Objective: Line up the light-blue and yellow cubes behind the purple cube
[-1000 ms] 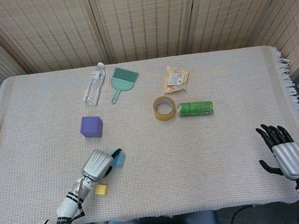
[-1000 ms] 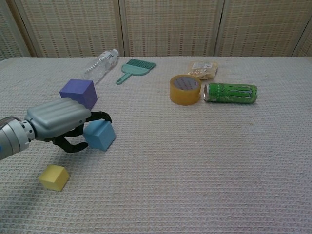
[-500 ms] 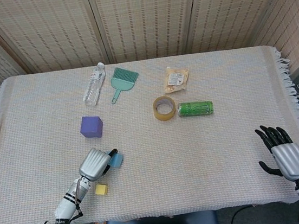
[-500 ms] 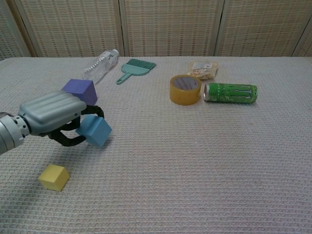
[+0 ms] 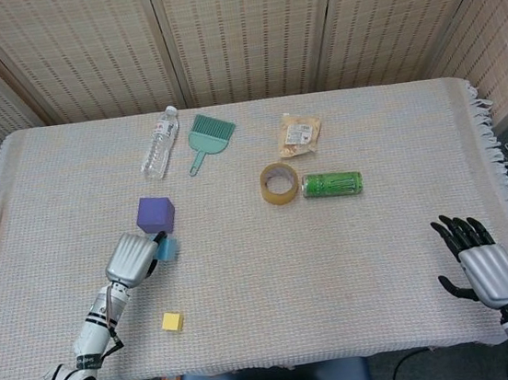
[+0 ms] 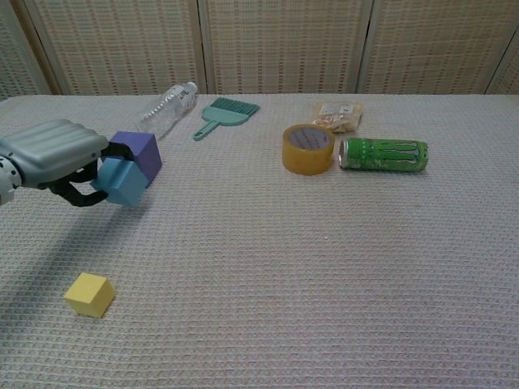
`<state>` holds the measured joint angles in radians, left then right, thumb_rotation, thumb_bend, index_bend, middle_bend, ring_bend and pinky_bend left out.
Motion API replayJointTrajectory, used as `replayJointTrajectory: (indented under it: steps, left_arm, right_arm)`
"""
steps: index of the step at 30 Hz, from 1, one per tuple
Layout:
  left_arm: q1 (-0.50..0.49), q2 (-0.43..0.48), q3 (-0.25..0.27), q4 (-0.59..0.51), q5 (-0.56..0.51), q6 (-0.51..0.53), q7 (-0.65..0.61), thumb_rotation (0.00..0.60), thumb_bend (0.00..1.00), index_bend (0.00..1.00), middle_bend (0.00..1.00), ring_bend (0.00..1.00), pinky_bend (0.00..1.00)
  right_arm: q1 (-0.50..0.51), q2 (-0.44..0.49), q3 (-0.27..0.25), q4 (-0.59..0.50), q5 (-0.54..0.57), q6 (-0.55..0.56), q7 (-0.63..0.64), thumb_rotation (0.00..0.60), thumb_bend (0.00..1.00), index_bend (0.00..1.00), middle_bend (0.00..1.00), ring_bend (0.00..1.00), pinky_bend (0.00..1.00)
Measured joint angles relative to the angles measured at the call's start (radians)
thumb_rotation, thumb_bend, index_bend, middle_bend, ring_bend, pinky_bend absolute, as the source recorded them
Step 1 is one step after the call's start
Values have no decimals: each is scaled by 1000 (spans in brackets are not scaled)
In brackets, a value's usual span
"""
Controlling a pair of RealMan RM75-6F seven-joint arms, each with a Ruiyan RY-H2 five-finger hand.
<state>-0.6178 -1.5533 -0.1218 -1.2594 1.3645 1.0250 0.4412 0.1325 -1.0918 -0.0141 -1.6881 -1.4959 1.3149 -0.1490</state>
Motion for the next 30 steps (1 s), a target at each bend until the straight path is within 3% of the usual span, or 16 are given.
replayJointTrajectory:
  steps: [11,30]
  left_arm:
    - [-41,-40,-6,62,-46,-57,27,600,406,457,1000,1000,1000]
    - [-49,-21,1,63,-126,-78,89,600,405,442,1000,1000,1000]
  right_arm:
    - [-1,4,-1,-3,-1,4,6,525,71,0,0,0,0]
    - [2,16,-7,-10,4,-12,14,525,71,0,0,0,0]
